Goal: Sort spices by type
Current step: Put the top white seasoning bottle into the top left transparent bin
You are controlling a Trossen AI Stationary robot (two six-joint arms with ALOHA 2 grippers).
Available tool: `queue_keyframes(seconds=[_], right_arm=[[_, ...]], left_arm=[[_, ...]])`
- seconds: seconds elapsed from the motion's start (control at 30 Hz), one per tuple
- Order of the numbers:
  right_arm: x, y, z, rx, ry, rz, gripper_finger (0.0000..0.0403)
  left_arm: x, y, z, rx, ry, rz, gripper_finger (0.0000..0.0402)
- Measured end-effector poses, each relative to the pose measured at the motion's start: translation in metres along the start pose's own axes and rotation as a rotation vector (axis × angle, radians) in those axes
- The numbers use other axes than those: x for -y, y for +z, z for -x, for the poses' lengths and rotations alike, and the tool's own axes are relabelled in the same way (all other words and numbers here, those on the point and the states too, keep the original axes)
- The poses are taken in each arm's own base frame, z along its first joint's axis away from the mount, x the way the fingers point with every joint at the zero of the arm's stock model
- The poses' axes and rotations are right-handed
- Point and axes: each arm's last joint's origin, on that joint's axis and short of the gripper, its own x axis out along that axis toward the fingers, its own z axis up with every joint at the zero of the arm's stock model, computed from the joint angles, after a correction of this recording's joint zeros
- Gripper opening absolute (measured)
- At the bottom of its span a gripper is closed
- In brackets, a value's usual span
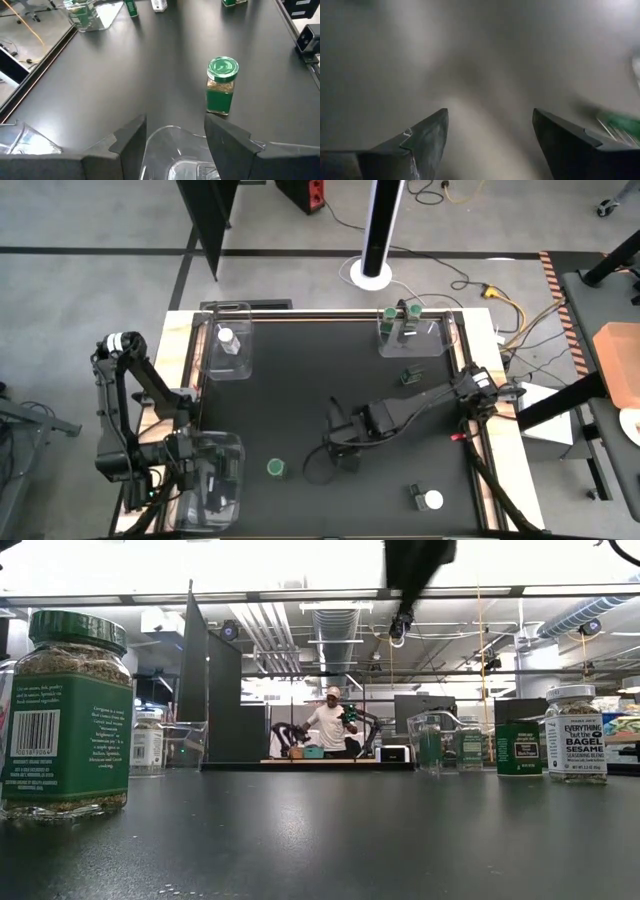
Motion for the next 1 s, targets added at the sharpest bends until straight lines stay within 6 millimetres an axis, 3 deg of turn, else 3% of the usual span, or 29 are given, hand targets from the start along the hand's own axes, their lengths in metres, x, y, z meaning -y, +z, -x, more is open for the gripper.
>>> queue_keyframes(seconds=[0.13,0.3,0.47,0.73,0.87,1.0], right_arm=[[0.025,-0.012,0.017,-0.097,-0.104,-0.101,0.0289],[0.058,-0.02,0.04,-0.083,-0.112,-0.231,0.0305],[0.105,-0.045,0.058,-0.091,-0.116,-0.465,0.0302],[0.164,-0.105,0.055,-0.176,-0.14,-0.826,0.0318],[0.18,-0.124,0.044,-0.192,-0.156,-0.896,0.033],[0.187,-0.13,0.032,-0.165,-0.129,-0.934,0.0336]], left_arm=[[0.0,0.0,0.0,0.003,0.002,-0.003,0.0183],[-0.001,0.003,-0.001,0.092,0.011,-0.009,0.0183],[-0.002,0.007,-0.004,0.116,0.034,-0.069,0.0183],[-0.003,0.01,-0.009,0.11,0.061,-0.074,0.0183],[-0.004,0.01,-0.009,0.11,0.062,-0.077,0.0183],[-0.004,0.01,-0.009,0.11,0.065,-0.083,0.0183]])
